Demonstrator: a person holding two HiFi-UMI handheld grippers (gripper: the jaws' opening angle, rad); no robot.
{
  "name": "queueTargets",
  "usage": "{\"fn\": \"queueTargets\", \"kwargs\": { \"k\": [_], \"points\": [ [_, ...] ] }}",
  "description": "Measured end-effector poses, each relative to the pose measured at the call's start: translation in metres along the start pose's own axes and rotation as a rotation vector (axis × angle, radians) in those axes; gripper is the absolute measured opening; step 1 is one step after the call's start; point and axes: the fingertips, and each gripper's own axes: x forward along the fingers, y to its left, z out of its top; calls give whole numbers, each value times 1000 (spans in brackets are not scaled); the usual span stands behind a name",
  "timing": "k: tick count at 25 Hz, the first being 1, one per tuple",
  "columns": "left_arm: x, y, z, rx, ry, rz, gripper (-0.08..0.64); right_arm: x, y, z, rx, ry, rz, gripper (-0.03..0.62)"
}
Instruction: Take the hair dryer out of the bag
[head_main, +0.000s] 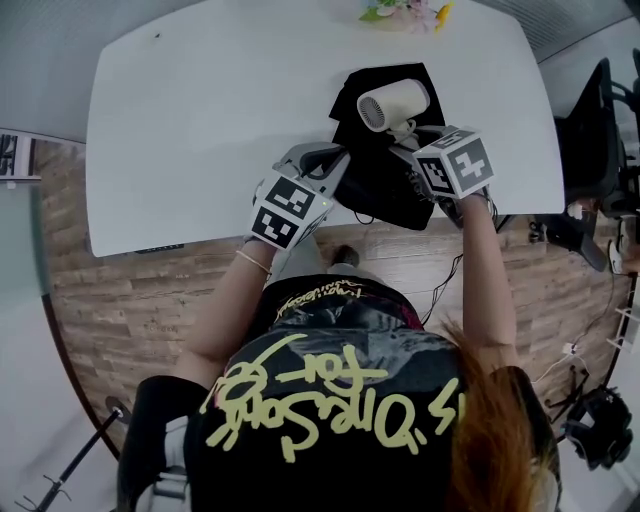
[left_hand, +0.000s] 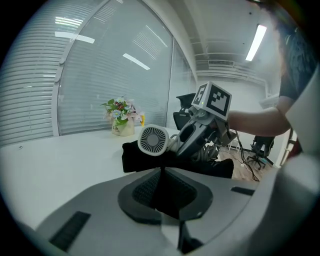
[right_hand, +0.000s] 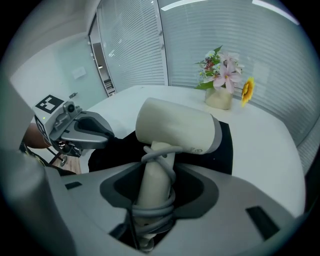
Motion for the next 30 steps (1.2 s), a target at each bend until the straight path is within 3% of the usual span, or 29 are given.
{"fn": "queueTargets", "kwargs": {
  "k": [18,24,30],
  "points": [
    [-4,-6,-4,-21,3,29,18,18,3,-1,-21,122,-33,195],
    [-9,-12,-1,21,14,48,20,20,4,-3,12,130,-11,195],
    [-15,-15,-6,38,20,64,29,23,5,-3,-24,147,-43,195]
  ]
}}
